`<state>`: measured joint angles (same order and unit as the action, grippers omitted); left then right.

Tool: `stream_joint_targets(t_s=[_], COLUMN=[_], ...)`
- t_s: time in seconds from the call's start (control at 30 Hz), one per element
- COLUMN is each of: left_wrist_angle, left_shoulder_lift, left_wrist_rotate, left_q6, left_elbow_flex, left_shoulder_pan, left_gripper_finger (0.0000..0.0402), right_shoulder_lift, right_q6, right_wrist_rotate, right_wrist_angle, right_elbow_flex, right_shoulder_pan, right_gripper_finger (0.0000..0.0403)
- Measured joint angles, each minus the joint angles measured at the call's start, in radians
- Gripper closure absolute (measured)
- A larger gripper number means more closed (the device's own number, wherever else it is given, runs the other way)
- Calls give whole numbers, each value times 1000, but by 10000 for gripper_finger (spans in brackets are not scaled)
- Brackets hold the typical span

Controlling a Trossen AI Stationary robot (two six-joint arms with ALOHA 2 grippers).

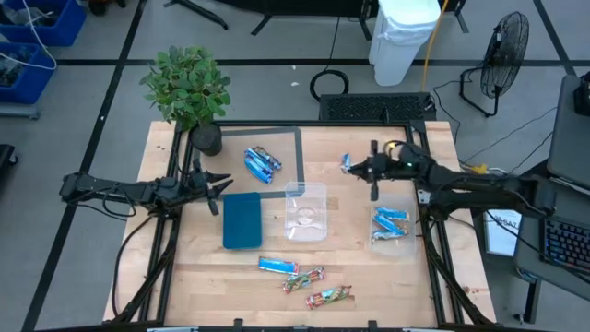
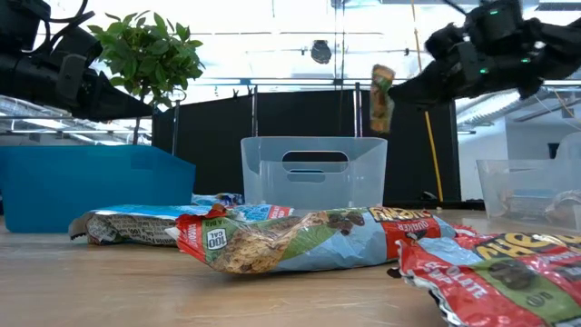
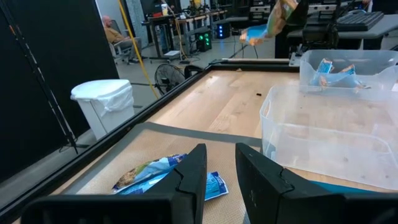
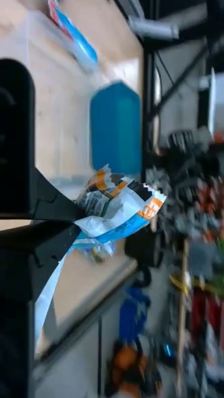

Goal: Pick and place Granola Bars by type
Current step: Put the yellow granola bar into the right transparent bin

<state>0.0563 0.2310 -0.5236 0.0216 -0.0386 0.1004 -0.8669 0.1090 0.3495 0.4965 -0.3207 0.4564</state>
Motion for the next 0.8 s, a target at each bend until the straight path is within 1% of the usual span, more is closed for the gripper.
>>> stream_joint_targets(t_s=[0.1, 0.17, 0.27, 0.47, 0.63, 0.8], left_wrist_angle=[0, 0, 0, 0, 0, 0], left_shoulder_lift=[0, 0, 0, 0, 0, 0], left_wrist_rotate=[0, 0, 0, 0, 0, 0], left_q6=[0, 0, 0, 0, 0, 0], left_elbow_flex=[0, 0, 0, 0, 0, 0], left_shoulder_pan=[0, 0, 0, 0, 0, 0], left_gripper_finger=[309, 309, 309, 309, 309, 309], right_shoulder_lift=[110, 172, 240, 322, 379, 429], right_q6=[-27, -47, -60, -44, -39, -41], right_wrist_rotate=[-84, -113, -116, -128, -214, -249], right_wrist_angle=[-6, -25, -71, -119, -150, -191], right_elbow_flex=[48, 65, 71, 72, 72, 72], right_shoulder_pan=[6, 8, 8, 8, 7, 7], right_gripper_finger=[403, 403, 403, 403, 403, 403])
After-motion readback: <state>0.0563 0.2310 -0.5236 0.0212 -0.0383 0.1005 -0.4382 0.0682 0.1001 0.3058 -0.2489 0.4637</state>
